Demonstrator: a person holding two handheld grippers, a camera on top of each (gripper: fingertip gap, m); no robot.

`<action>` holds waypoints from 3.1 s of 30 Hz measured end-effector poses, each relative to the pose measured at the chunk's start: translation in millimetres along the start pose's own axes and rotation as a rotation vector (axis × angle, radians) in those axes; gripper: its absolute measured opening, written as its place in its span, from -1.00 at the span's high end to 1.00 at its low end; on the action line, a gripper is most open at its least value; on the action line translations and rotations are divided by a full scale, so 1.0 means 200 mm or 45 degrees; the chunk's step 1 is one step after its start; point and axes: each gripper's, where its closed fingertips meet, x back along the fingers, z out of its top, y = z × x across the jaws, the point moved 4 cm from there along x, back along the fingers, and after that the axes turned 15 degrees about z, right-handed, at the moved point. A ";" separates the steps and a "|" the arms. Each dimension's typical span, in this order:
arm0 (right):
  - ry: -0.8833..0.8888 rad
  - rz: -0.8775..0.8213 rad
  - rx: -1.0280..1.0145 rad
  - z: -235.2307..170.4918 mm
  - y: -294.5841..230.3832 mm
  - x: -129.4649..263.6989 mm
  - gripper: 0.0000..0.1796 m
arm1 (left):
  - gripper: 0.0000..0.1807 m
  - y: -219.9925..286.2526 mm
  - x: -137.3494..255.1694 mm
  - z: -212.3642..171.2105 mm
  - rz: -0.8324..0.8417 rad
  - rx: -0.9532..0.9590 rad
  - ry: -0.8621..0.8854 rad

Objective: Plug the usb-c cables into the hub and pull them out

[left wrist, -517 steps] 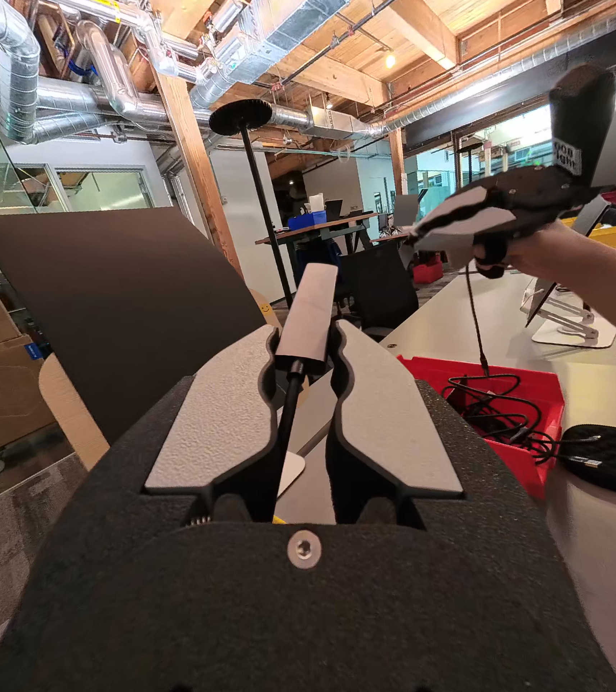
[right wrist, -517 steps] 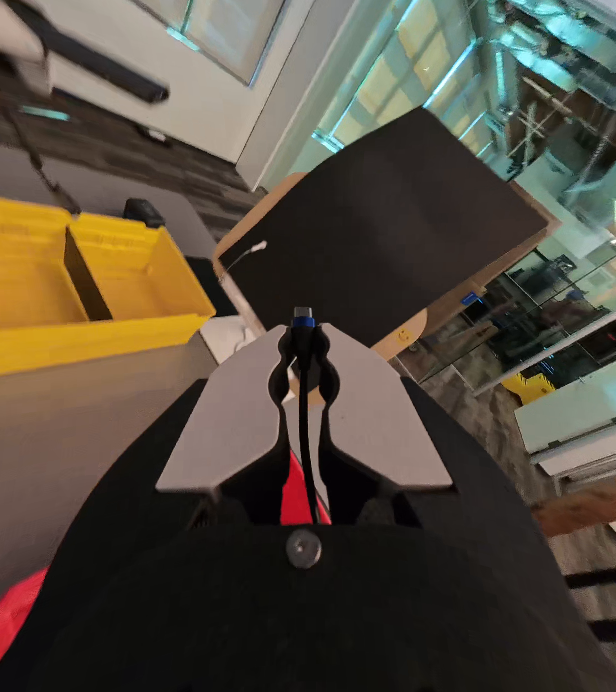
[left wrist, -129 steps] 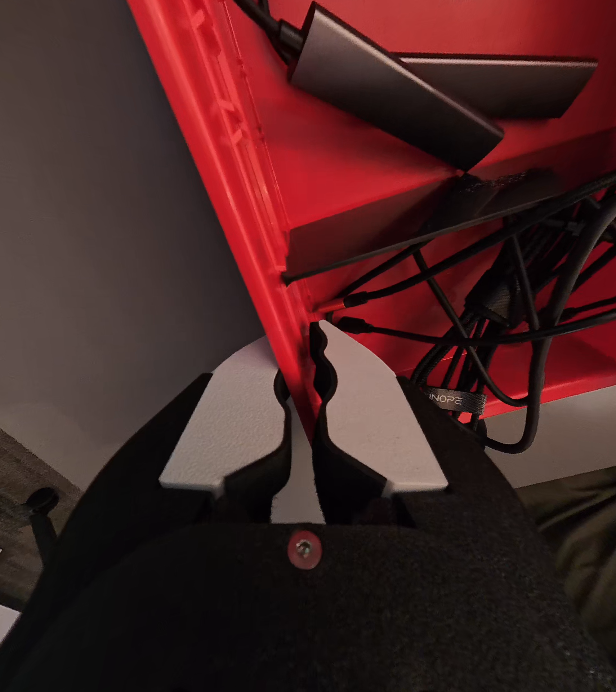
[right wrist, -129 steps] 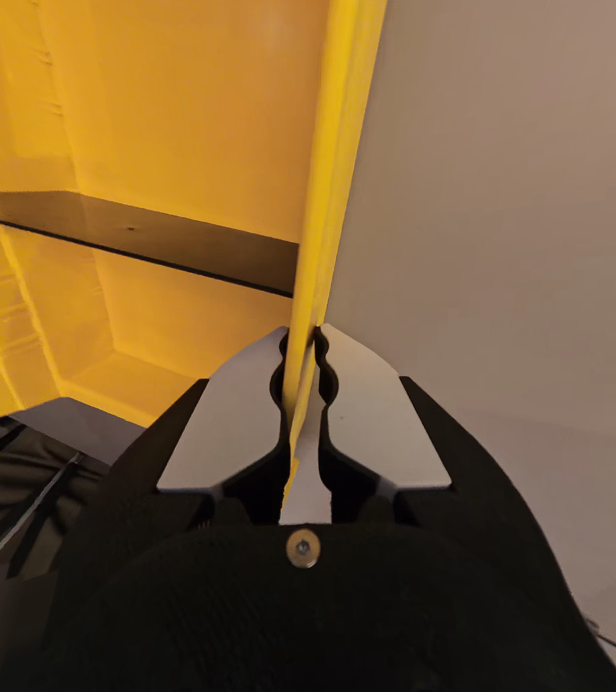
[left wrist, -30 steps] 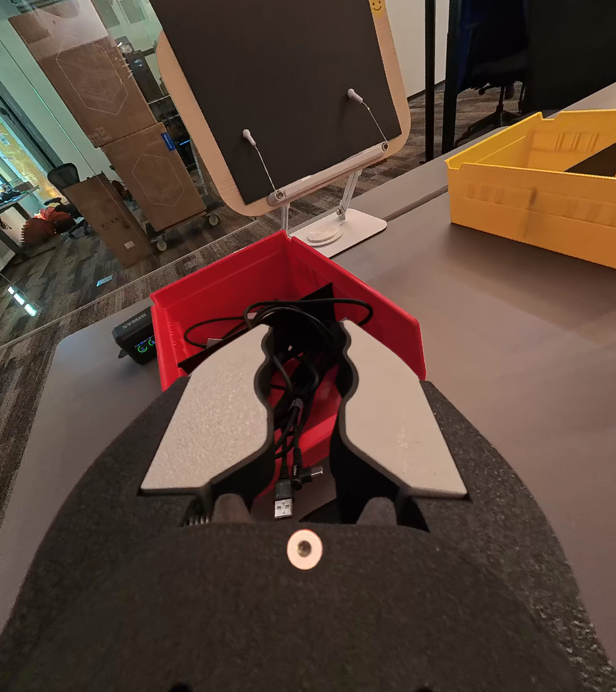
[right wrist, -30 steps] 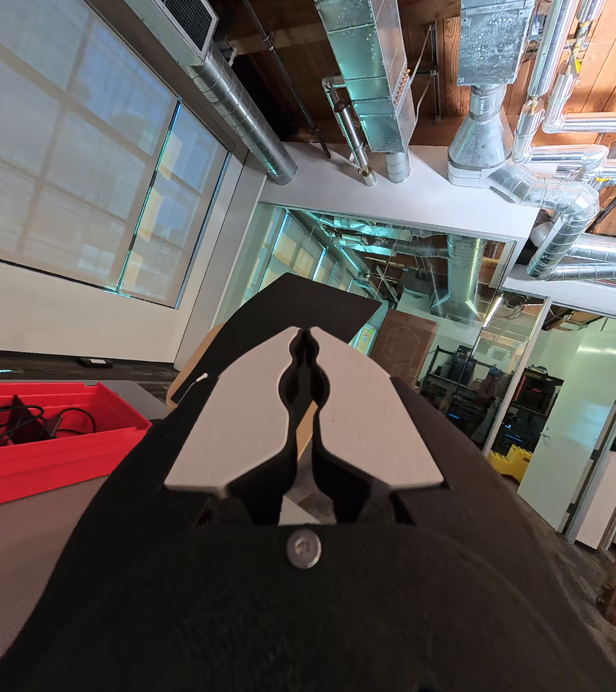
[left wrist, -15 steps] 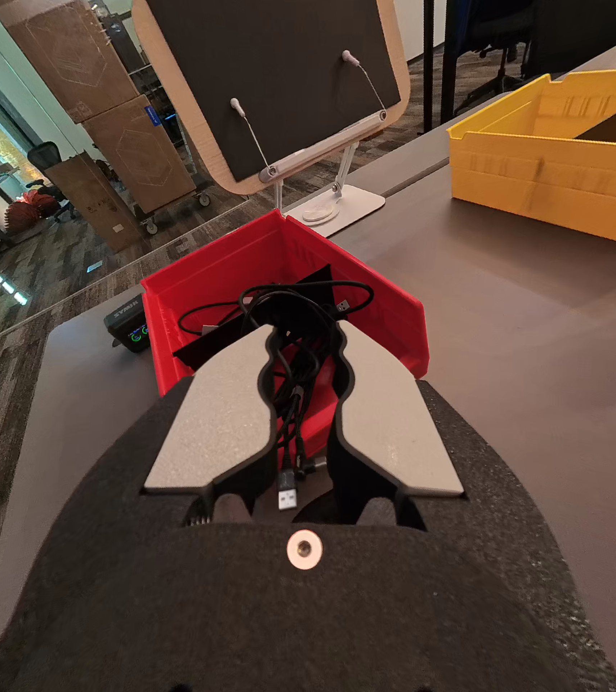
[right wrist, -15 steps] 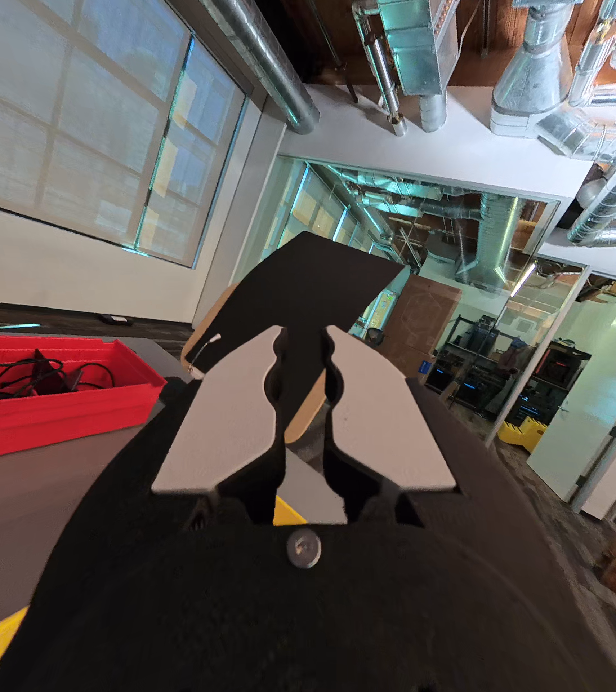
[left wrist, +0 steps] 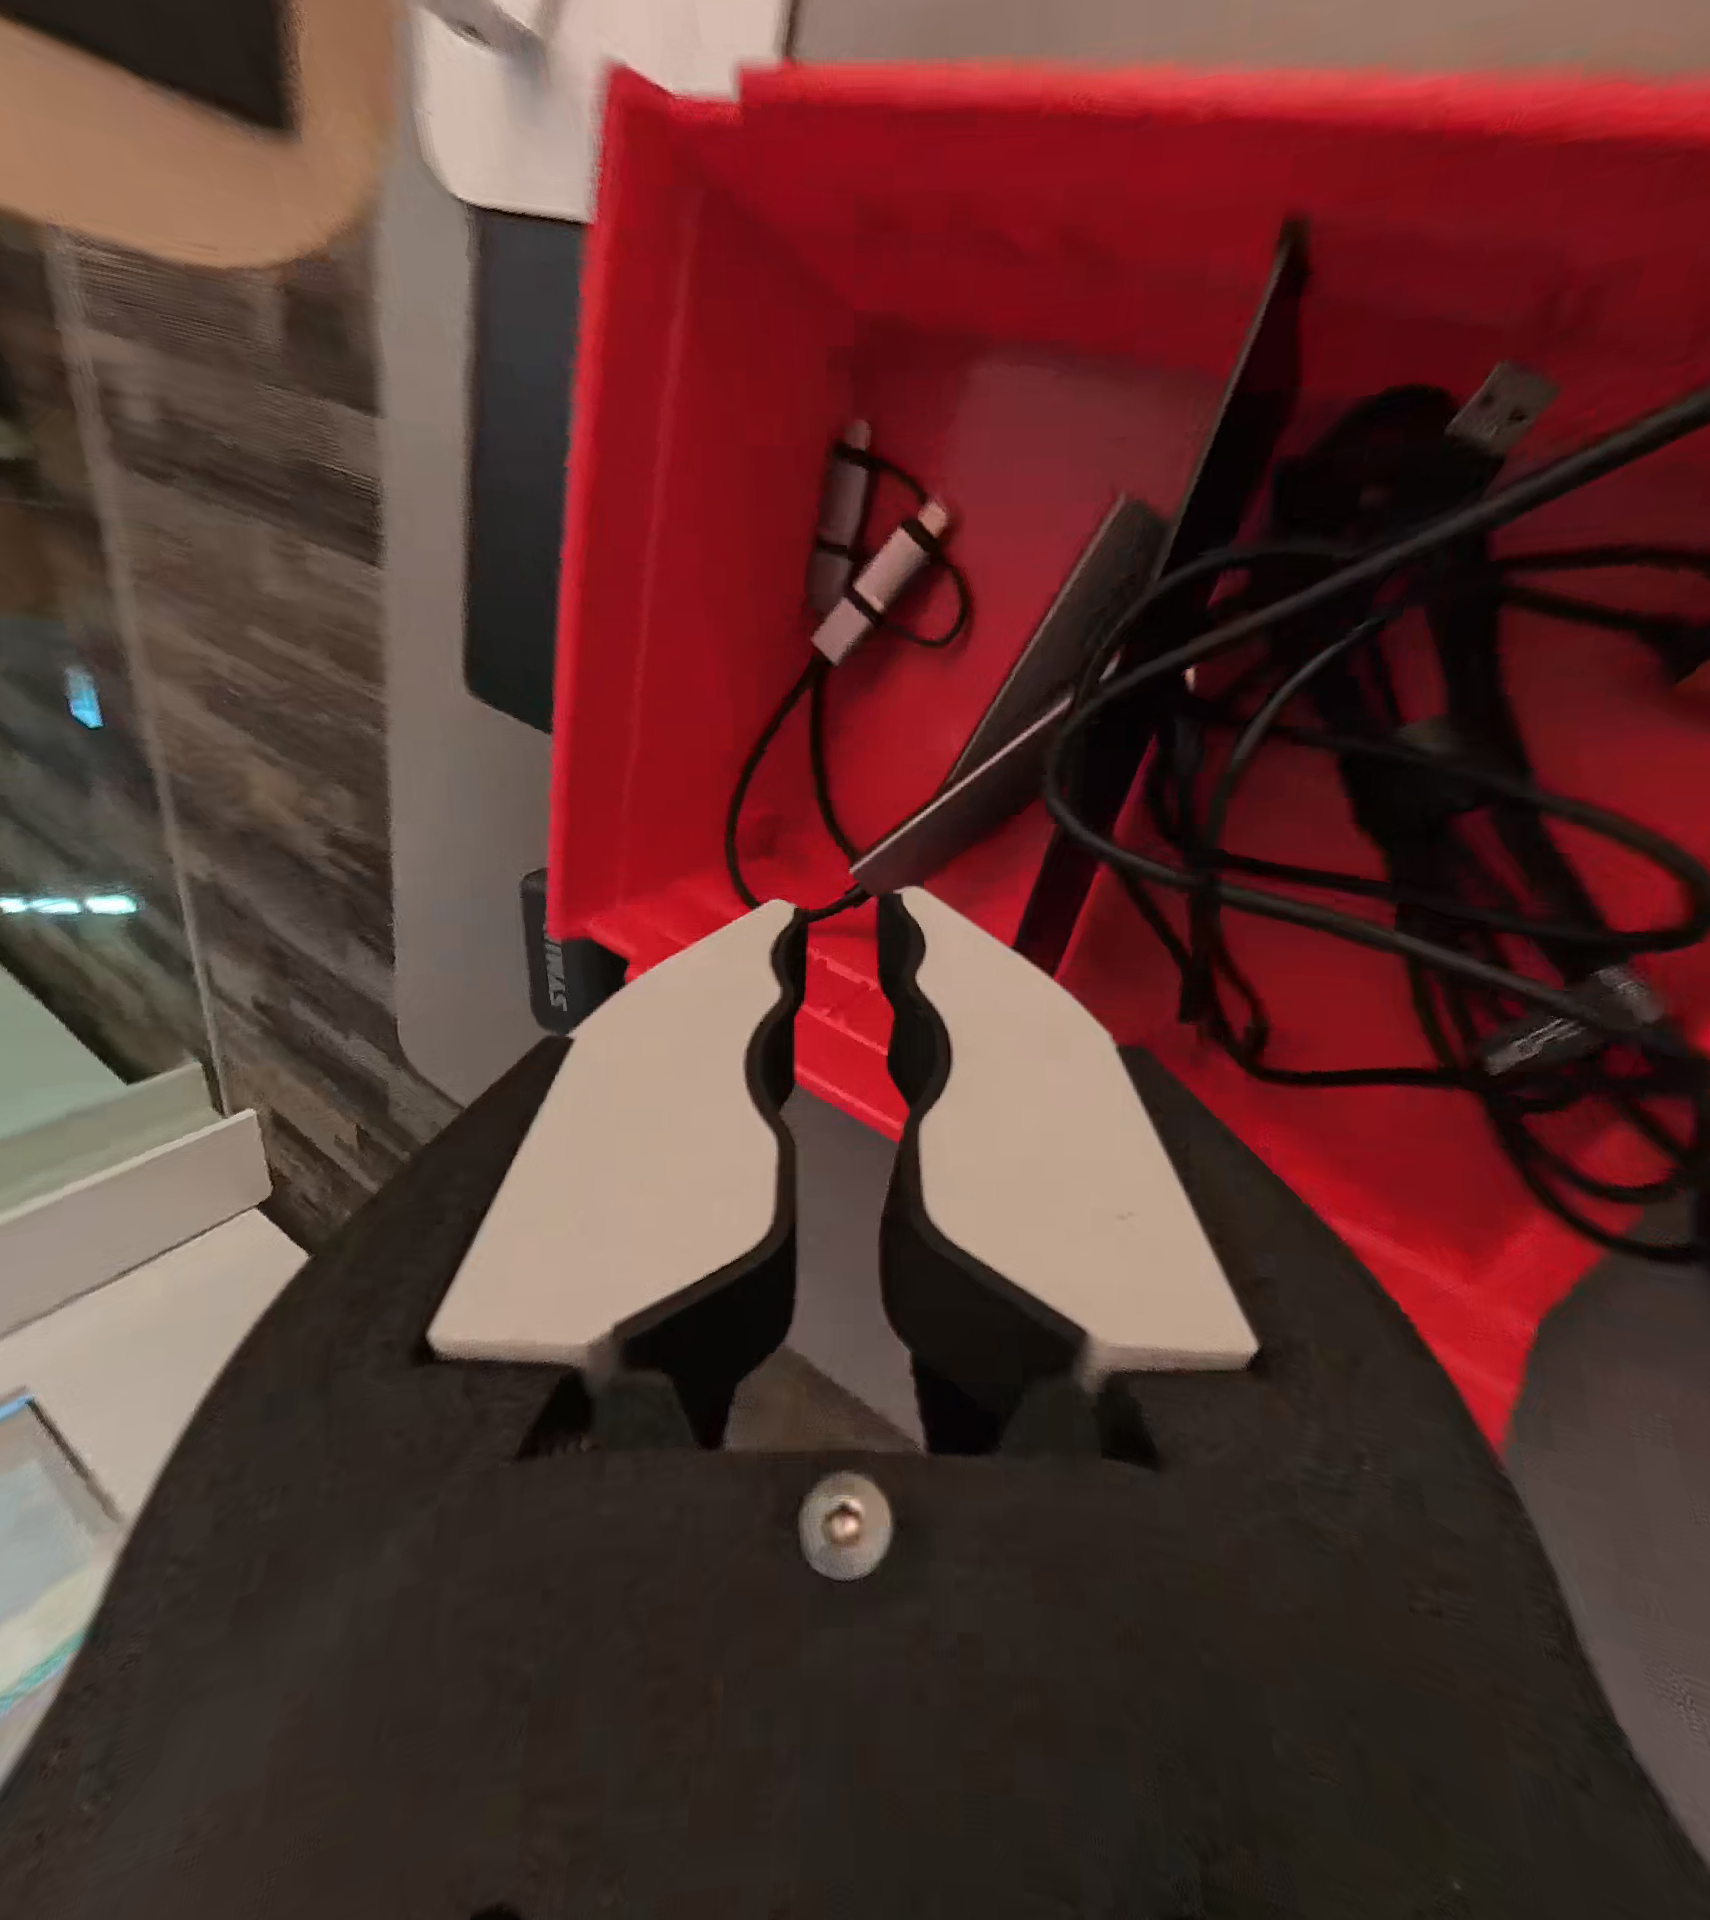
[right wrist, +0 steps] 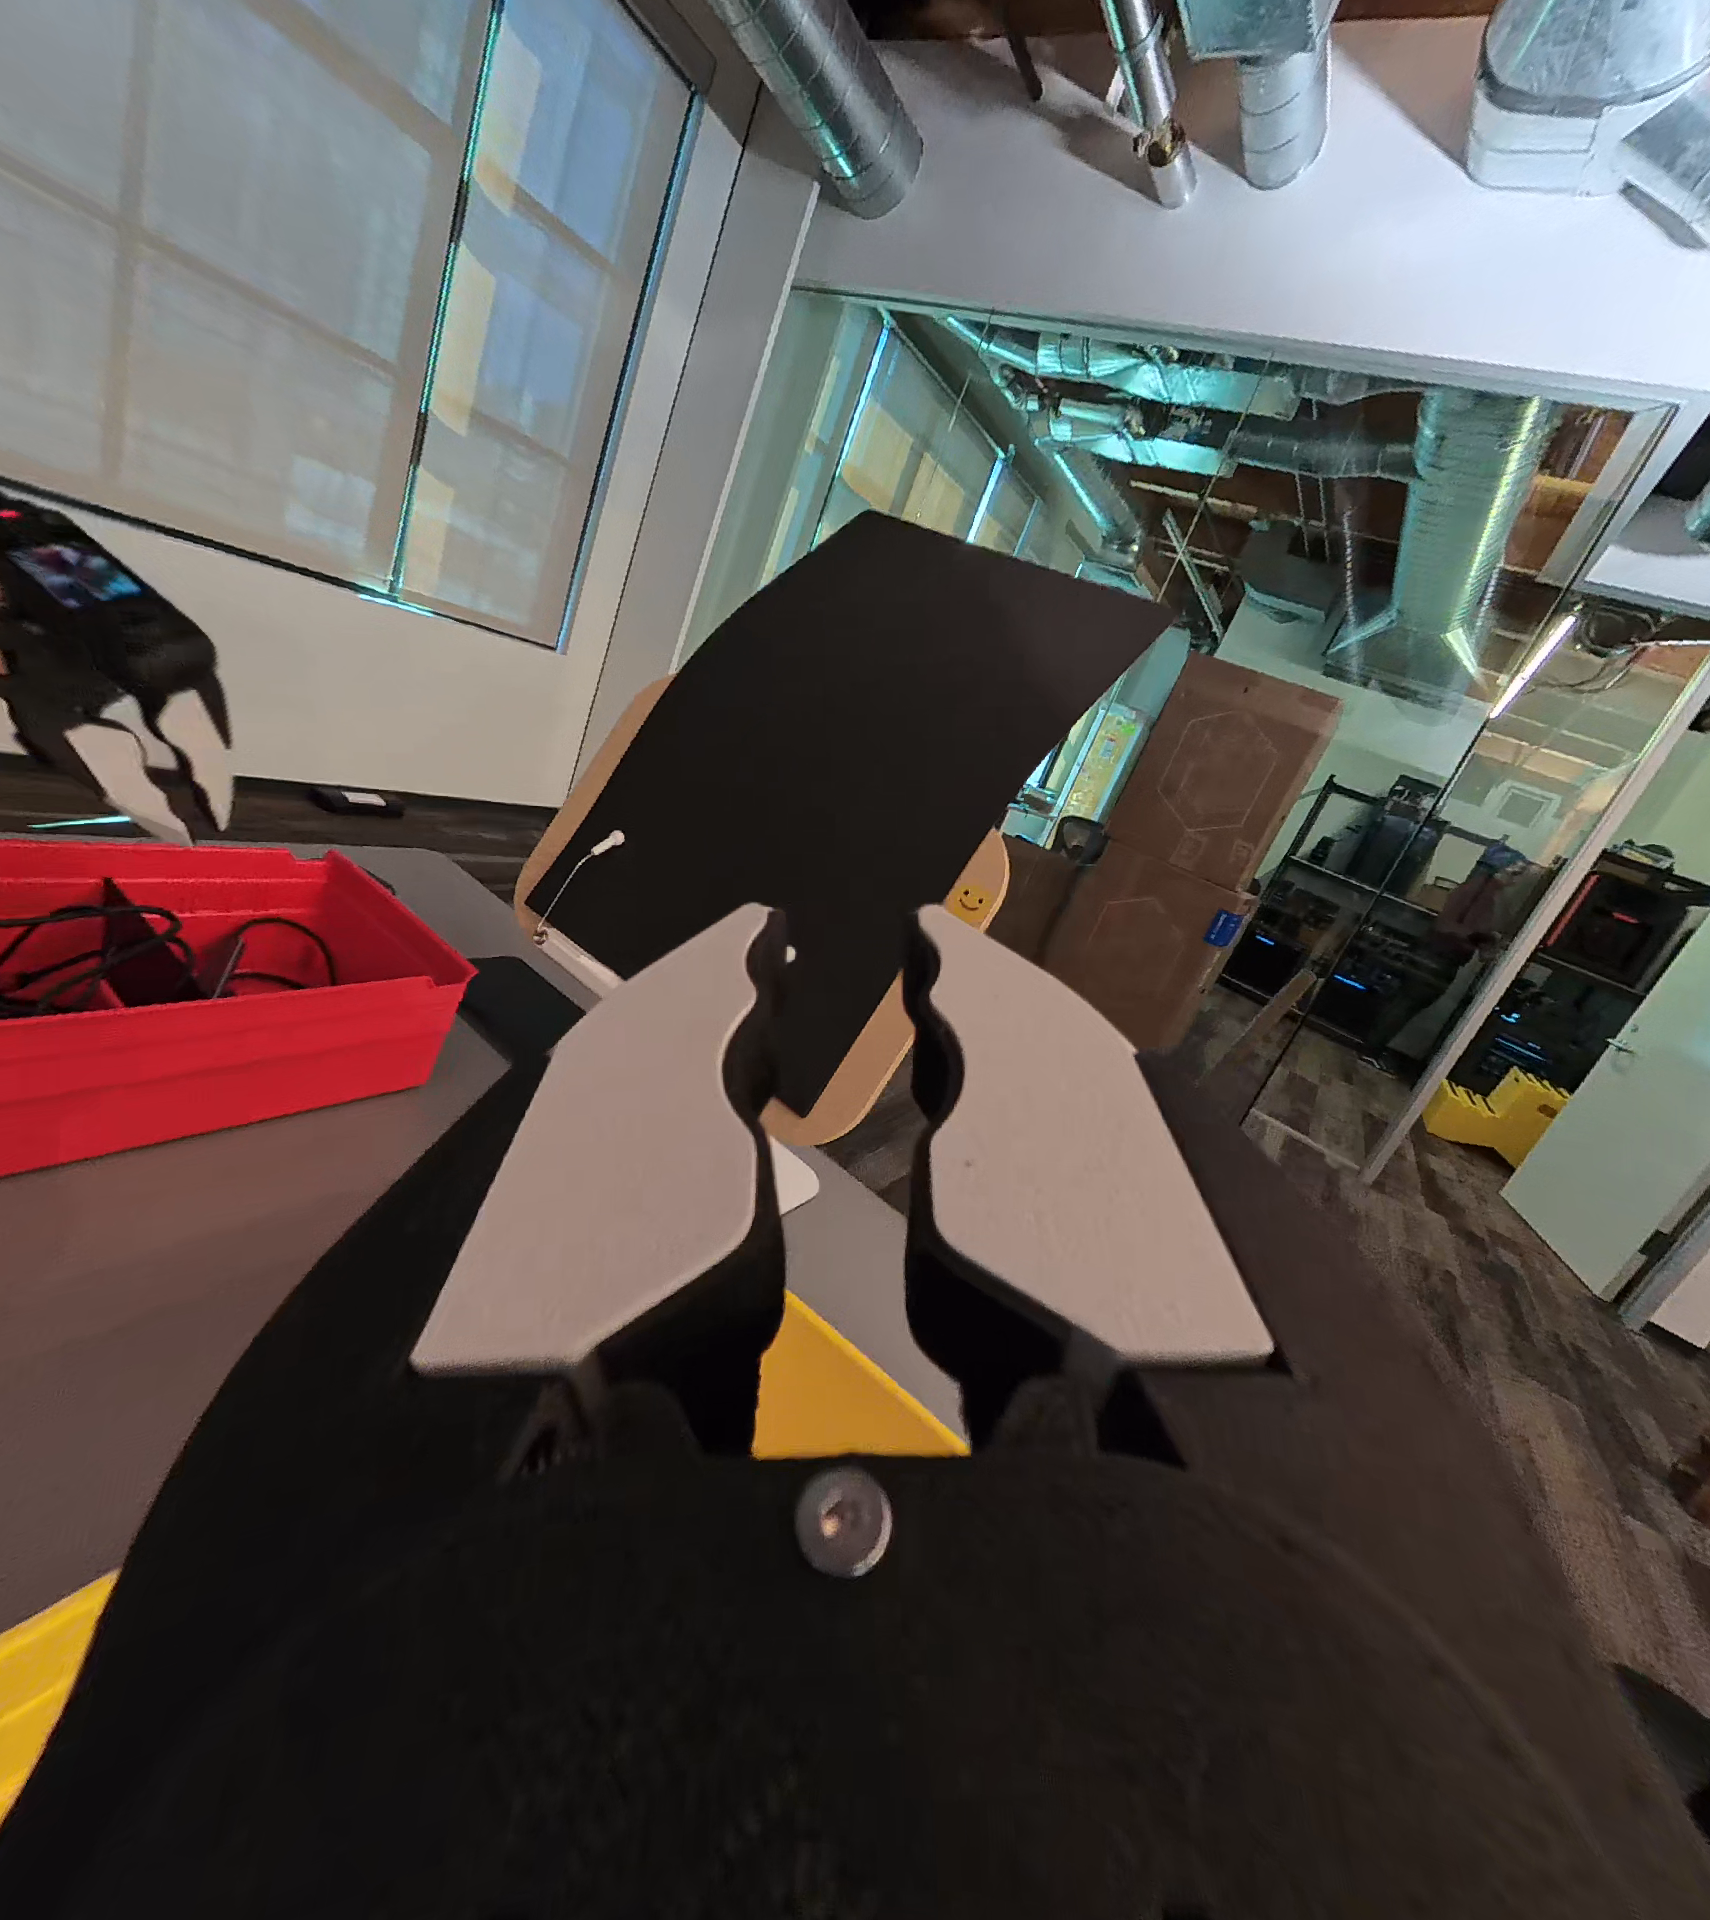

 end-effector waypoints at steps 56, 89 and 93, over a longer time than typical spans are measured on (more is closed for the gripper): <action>-0.922 -0.074 -0.666 -0.90 0.25 0.23 0.75 | 0.90 1.09 0.15 1.17 -0.728 0.229 0.000; -1.257 -0.407 -1.562 -1.30 0.27 0.58 0.92 | 0.89 1.00 -0.11 1.40 -0.434 0.261 0.208; -1.212 -0.448 -1.607 -1.30 0.28 0.68 0.91 | 0.87 1.03 -0.16 1.41 -0.529 0.327 0.158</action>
